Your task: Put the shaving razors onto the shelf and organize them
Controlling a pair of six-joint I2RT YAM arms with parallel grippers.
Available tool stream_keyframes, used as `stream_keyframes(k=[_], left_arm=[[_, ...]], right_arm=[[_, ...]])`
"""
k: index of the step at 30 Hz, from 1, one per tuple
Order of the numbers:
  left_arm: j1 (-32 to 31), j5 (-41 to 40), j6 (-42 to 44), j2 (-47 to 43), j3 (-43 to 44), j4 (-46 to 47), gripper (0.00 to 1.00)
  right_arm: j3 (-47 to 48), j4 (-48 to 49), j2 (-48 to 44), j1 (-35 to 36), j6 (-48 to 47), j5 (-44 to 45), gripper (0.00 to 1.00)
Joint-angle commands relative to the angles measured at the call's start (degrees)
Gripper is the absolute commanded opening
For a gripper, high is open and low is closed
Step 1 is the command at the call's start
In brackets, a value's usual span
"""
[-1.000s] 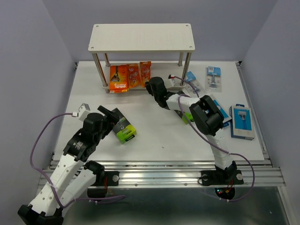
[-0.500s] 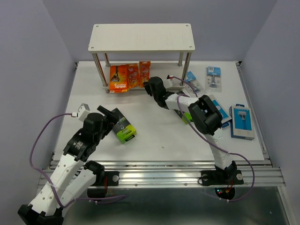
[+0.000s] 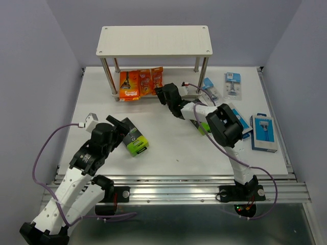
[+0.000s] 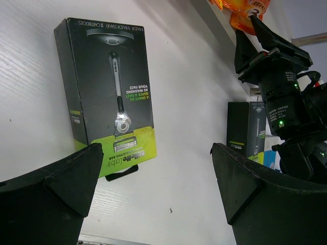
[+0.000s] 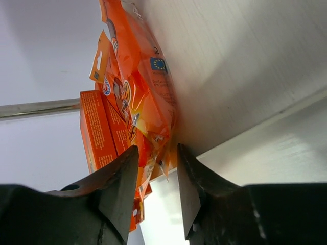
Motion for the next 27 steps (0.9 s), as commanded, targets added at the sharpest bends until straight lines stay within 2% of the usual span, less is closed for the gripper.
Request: stream_keyframes(k=[1, 4, 10, 14, 17, 23, 27], left_arm=[[0.3, -1.6, 0.5, 0.1, 0.2, 0.5, 0.99], [0.3, -1.5, 0.4, 0.2, 0.5, 0.3, 0.99], [0.3, -0.6, 0.1, 0.1, 0.7, -0.2, 0.99], [0.3, 0.6, 0.0, 0.4, 0.5, 0.6, 0.99], [0.3, 2.0, 0.1, 1.1, 0.0, 1.7, 0.99], [0.4, 6.6, 0.8, 3.0, -2.5, 6.1, 0.99], [0.3, 7.4, 1.2, 4.3, -2.5, 8.2, 0.99]], right_arm=[[-2.9, 1.6, -5.2, 0.5, -0.4, 0.3, 0.44], [-5.0, 2.0, -7.2, 0.5, -0.5, -0.2, 0.53], [-12.9, 2.4, -14.2, 0.5, -2.5, -0.7, 0.82], [-18.6, 2.2, -21.3, 0.5, -6.1, -1.1, 0.94], [-23.6, 1.5, -25.3, 0.5, -10.3, -1.9, 0.98], [-33.7, -2.6, -37.9, 0.5, -31.7, -3.4, 1.0], [-40.7, -7.2, -48.8, 0.5, -45.0, 6.4, 1.0]])
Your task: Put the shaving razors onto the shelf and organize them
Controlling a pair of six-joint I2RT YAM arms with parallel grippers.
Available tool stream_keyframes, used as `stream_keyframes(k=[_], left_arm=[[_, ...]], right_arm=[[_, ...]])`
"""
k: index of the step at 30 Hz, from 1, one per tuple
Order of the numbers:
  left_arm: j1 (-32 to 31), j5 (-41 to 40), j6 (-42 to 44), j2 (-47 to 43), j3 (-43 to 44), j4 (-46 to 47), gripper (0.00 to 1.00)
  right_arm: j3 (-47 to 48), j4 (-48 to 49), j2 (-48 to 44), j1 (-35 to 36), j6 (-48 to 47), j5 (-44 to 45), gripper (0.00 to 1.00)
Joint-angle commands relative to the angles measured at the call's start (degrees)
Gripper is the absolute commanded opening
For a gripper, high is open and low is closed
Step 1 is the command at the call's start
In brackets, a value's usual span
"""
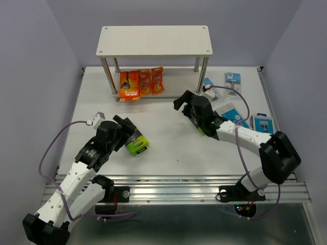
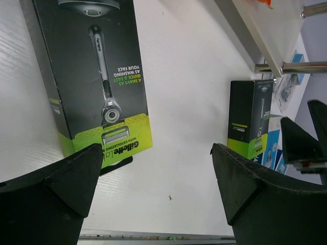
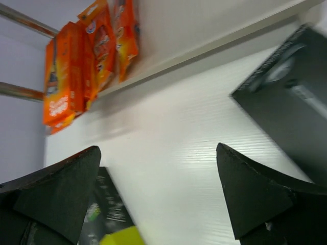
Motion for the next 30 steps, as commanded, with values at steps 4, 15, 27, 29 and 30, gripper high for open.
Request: stream_keyframes(k=[4, 15, 27, 29, 30], left_arm=[[0.3, 0.3, 2.7, 1.8, 1.0, 4.3, 0.99], [0.3, -3.7, 9.2, 3.2, 8.2, 3.2, 0.99], [0.3, -0.5, 7.0, 2.2, 4.6, 3.6, 0.99], [0.3, -0.2, 7.0, 2.6, 4.6, 3.6, 0.99], [0.3, 0.1, 7.0, 2.8, 4.6, 3.6, 0.99]], right_arm=[[-9.3, -6.7, -19.0, -5.7, -27.0, 11.8, 1.0], [-4.1, -13.6, -18.3, -27.6, -40.8, -20.7, 1.0], [8.9, -32.7, -6.6, -28.3, -38.0, -21.5, 1.0], [8.5, -33.1, -7.5, -28.3, -36.5, -21.5, 1.0], [8.4, -33.4, -8.1, -28.3, -35.9, -19.7, 1.0]])
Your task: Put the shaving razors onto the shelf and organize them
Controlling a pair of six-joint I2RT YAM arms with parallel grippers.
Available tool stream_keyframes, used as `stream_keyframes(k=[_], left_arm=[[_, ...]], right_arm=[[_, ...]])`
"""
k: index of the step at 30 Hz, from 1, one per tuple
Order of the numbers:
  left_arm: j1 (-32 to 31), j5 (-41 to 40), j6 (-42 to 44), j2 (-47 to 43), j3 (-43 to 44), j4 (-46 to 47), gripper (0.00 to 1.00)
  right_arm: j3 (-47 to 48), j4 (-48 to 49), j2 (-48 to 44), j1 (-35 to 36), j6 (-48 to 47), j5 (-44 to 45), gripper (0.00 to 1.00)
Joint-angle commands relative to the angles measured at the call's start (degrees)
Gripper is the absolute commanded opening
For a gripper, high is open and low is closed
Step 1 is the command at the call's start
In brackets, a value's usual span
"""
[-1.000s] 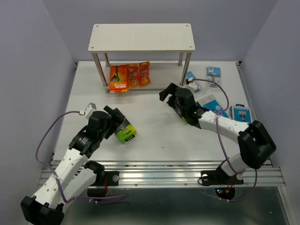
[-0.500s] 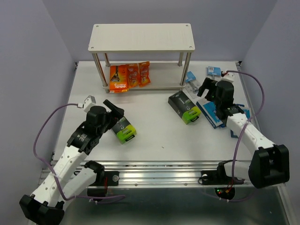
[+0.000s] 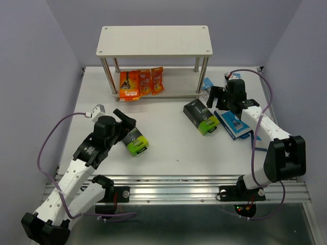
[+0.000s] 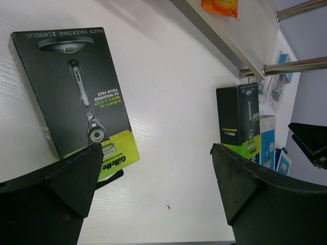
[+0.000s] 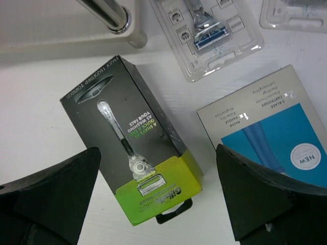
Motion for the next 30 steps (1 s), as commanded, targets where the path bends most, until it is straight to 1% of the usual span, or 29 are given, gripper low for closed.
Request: stream_keyframes(k=[1, 7, 11, 18, 21, 22, 27, 30], left_arm=[[0.2, 1.0, 0.2, 0.1, -0.3, 1.1, 0.99], [0.2, 1.4, 1.7, 1.6, 0.5, 1.3, 0.99], [0.2, 1.9, 2.3, 3.1, 0.8, 2.4, 0.99], [0.2, 4.3, 4.4, 6.3, 2.5, 3.9, 0.99], [0.3, 5.0, 4.9, 7.1, 2.6, 4.6, 0.99], [0.2, 5.1, 4.9, 7.5, 2.6, 4.7, 0.99], [0.2, 6.1, 5.0, 8.4, 2.8, 5.4, 0.99], [0.2, 7.0, 5.4, 9.1, 2.8, 6.1, 0.99]], right_arm=[[2.1, -4.7, -2.4, -0.4, 3.3, 1.2, 1.0], [0.9, -6.5, -3.1, -0.4, 4.3, 1.8, 1.0], [1.8, -10.2, -0.5, -0.4, 7.6, 2.5, 1.0], [-0.8, -11.0, -1.8, -0.4, 10.1, 4.3, 1.0], [-3.0, -11.2, -3.6, -1.0, 12.3, 5.2, 1.0], [-4.4, -11.5, -3.9, -1.0, 15.1, 5.5, 1.0], [-11.1, -12.3, -7.7, -5.3, 22.1, 5.6, 1.0], [-13.6, -11.7, -8.0, -6.3, 23.8, 2.1, 1.0]])
